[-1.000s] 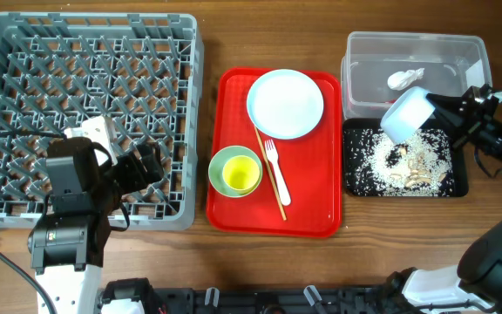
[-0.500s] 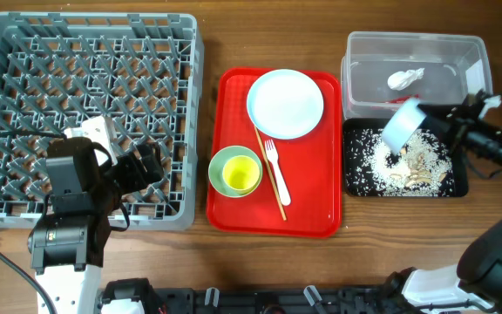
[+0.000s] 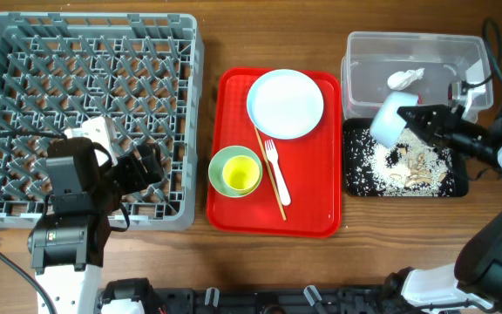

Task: Sort waste into correct bins and load items into the dishwasher rack
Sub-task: 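Tip the rice bowl over the black tray with the right gripper, shaking out rice, then place the emptied blue bowl onto the white plate with the right gripper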

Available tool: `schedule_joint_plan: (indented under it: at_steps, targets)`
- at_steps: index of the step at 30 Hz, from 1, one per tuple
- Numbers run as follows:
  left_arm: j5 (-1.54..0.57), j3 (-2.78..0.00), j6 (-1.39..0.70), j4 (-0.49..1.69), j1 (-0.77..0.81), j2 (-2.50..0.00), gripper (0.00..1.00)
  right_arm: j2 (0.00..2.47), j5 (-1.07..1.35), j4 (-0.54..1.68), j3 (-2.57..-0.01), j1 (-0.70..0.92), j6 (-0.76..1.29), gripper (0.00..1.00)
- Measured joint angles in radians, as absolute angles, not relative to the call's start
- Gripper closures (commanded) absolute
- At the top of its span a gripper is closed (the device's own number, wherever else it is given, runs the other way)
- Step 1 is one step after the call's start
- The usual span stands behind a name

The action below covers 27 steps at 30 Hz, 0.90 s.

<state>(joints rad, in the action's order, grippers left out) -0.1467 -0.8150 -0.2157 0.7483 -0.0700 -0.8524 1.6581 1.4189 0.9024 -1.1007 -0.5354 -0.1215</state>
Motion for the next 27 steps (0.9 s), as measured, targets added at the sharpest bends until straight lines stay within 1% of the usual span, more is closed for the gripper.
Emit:
schedule_joint_plan:
  at_steps: [3, 6, 12, 14, 16, 19, 22, 27]
  targets:
    - [-0.147, -0.815, -0.216, 0.748, -0.070, -0.852, 0.00, 1.658, 1.512, 0.901, -1.101, -0.535, -0.157, 0.96]
    - [-0.147, -0.815, -0.216, 0.749, -0.070, -0.852, 0.00, 1.658, 1.544, 0.880, -1.100, -0.535, -0.146, 0.96]
    - [-0.147, -0.815, -0.216, 0.749, -0.070, -0.852, 0.00, 1.658, 1.559, 0.828, -1.100, -0.535, -0.045, 0.96]
    - [-0.147, -0.815, -0.216, 0.749, -0.070, -0.852, 0.00, 1.658, 1.546, 0.828, -1.100, -0.535, 0.021, 0.96]
    - [-0.147, -0.815, -0.216, 0.749, -0.070, -0.852, 0.00, 1.658, 1.488, 0.829, -1.100, -0.535, 0.087, 0.96]
    - [-0.147, -0.815, -0.216, 0.748, -0.070, -0.852, 0.00, 1.657, 1.328, 0.862, -1.101, -0.525, 0.149, 0.96]
    - [-0.147, -0.815, -0.216, 0.749, -0.070, -0.852, 0.00, 1.634, 1.166, 0.884, -1.100, -0.487, 0.157, 0.95]
    - [-0.147, -0.815, -0.216, 0.749, -0.070, -0.852, 0.00, 1.517, 1.053, 0.853, -1.108, -0.396, 0.158, 0.96]
